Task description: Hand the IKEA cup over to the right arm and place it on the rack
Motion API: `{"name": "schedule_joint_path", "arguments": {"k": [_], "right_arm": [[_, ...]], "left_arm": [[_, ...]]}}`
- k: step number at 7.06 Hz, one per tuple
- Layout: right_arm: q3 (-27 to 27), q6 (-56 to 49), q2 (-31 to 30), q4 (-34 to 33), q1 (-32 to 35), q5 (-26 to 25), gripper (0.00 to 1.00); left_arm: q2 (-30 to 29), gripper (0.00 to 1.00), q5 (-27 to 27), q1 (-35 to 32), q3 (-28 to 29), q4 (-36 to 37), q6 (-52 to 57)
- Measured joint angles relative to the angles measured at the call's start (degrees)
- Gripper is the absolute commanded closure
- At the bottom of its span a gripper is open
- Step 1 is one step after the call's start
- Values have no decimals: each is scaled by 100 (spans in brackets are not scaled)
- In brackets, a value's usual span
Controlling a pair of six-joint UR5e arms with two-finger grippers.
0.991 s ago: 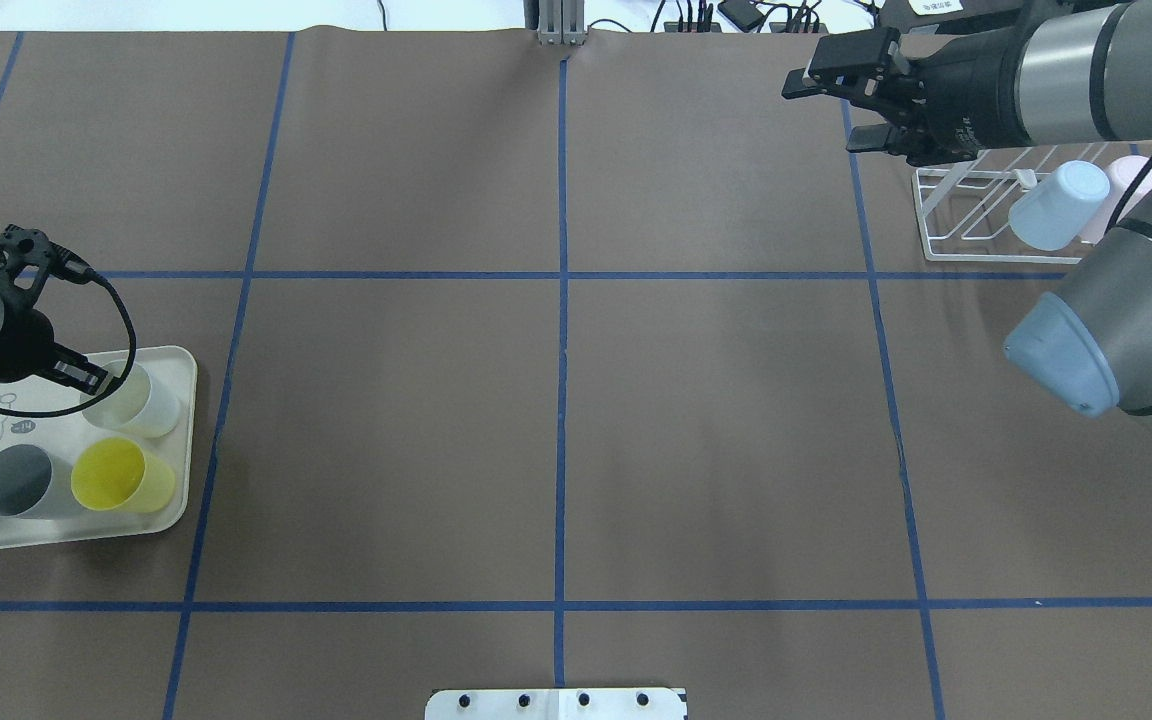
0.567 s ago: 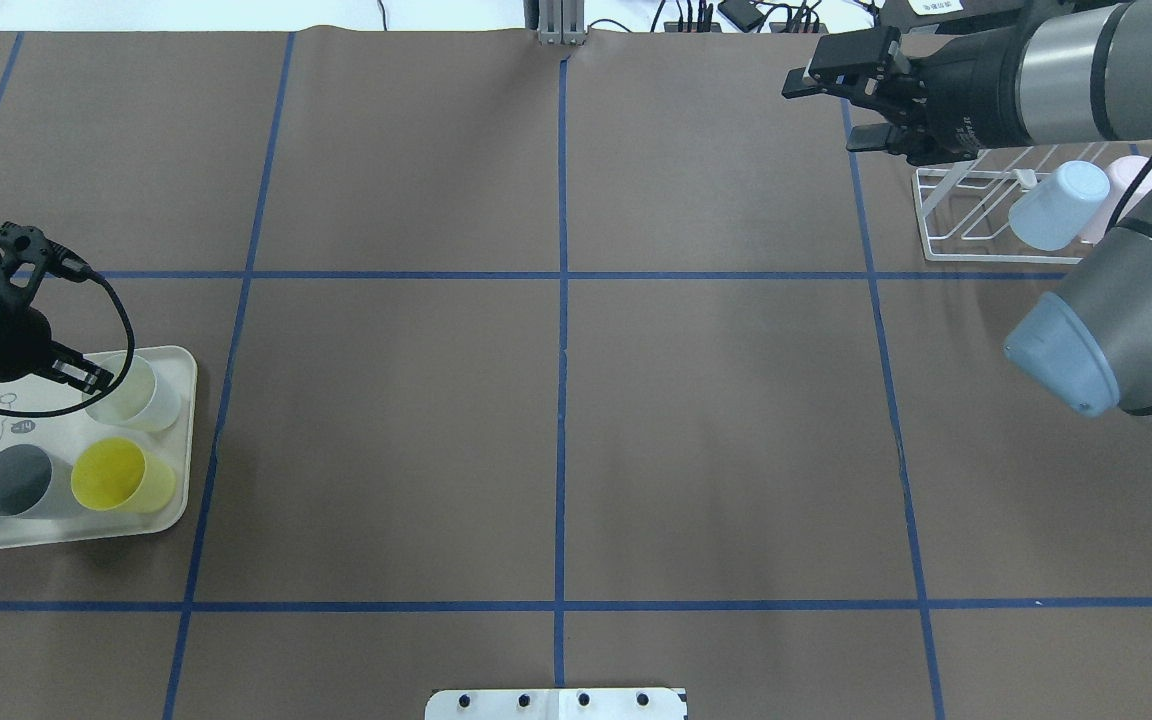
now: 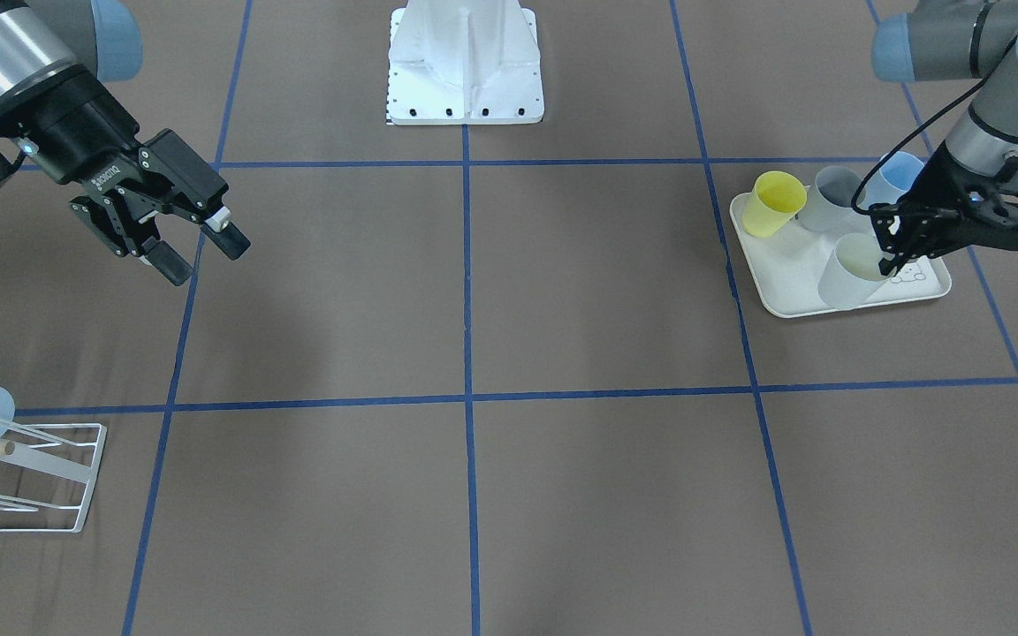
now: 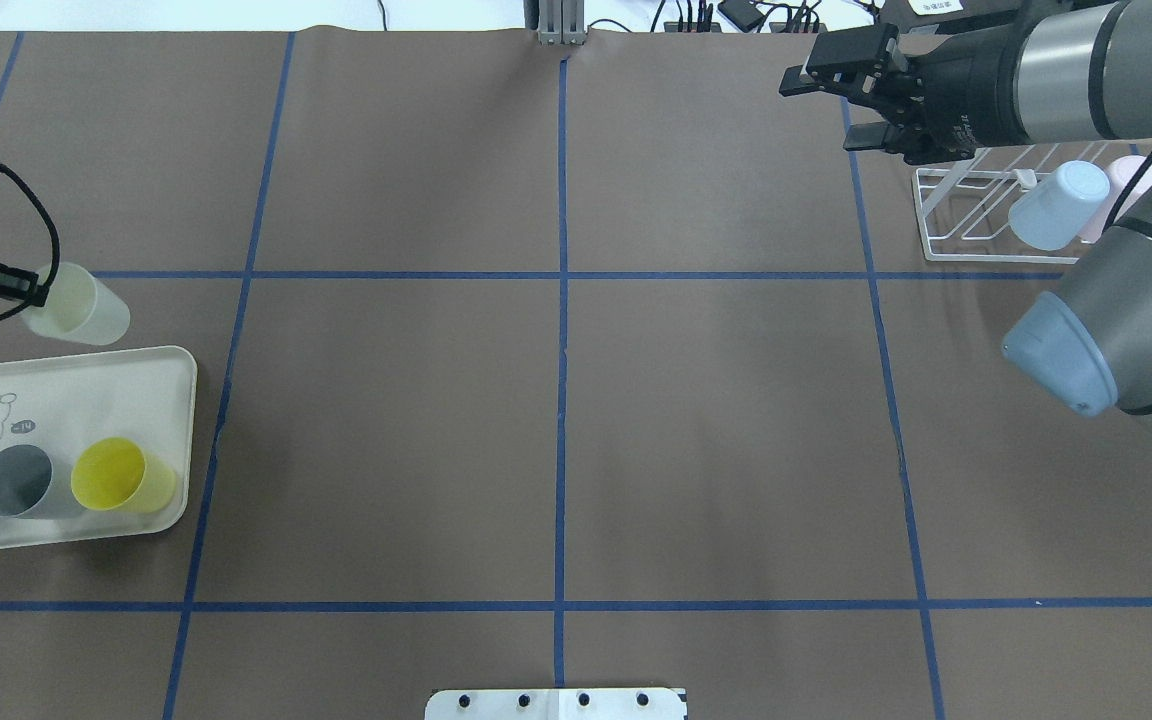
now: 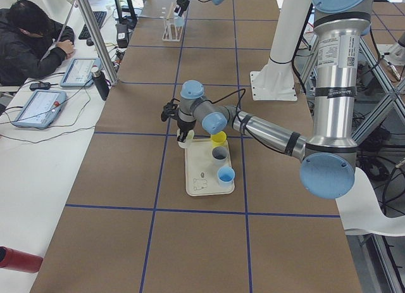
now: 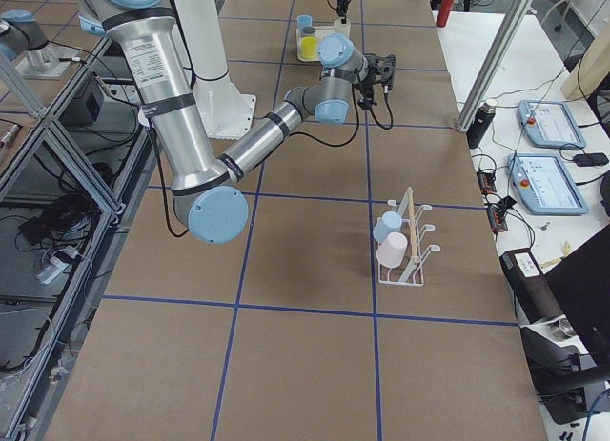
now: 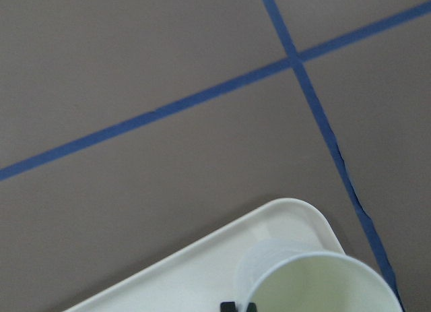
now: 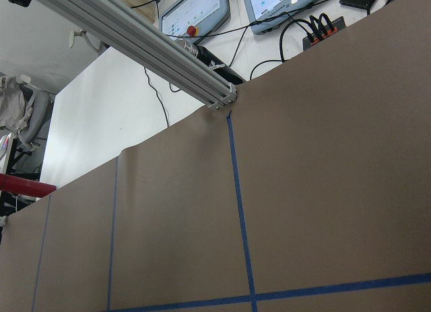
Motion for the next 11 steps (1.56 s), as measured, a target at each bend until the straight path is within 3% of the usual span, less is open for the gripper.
{"name": "schedule_joint_path", "arguments": {"k": [3, 4, 6, 9, 11], "right_arm": [[1, 41, 51, 0, -1, -19, 0], [-3, 138, 126, 0, 0, -39, 0], [-9, 377, 303, 5, -3, -185, 0], [-160, 978, 522, 417, -92, -492, 0], [-419, 1711, 594, 1375, -594, -1496, 0]], "left_arm": [[-1049, 100, 33, -73, 57, -149, -2535], [-1246, 100, 40, -11, 93, -493, -3288], [-1355, 100, 393, 344, 424, -2068, -5107], [-1719, 100, 1996, 1372, 1433, -4766, -8039], [-2117, 100, 2757, 1828, 1782, -6095, -9669]]}}
